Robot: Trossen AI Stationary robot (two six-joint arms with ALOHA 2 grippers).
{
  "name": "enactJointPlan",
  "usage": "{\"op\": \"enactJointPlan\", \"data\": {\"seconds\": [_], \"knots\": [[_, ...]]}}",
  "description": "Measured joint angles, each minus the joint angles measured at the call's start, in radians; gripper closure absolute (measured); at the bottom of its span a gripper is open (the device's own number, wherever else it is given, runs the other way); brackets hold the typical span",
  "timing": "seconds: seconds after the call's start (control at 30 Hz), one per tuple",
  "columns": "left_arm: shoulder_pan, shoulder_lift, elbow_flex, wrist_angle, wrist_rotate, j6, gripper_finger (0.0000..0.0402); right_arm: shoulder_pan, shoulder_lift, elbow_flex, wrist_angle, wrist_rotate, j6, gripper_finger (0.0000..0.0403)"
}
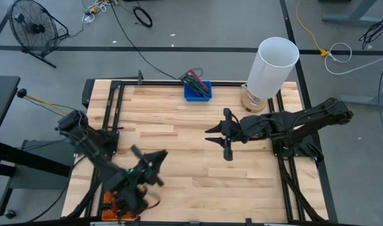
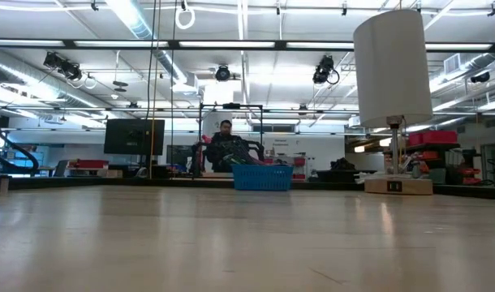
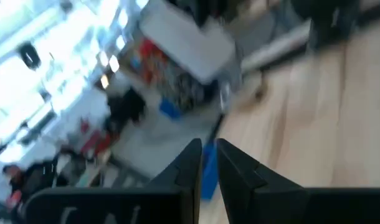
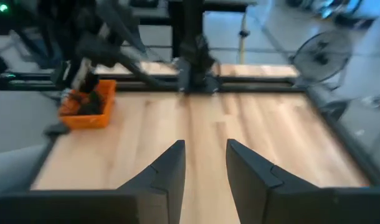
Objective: Pick & Place USB Port
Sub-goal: Return to Home Position
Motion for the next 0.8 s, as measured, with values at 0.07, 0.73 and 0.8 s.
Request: {"op": "enactJointPlan", "data": {"seconds": [0.07,0.73,0.8], "knots": [[0.05,0.001,0.0,0.004,0.086,0.008,0.0349,0.0,0.029,0.0,0.052,0.033,-0.035,0.0286],[0.346,0.036,-0.001,0.308,0.886,0.121,0.0348,0.005,0.183,0.0,0.352,-0.075,-0.063,0.0286],[0.352,0.036,-0.001,0.319,0.904,0.121,0.0348,0.005,0.183,0.0,0.359,-0.075,-0.063,0.0286]]}}
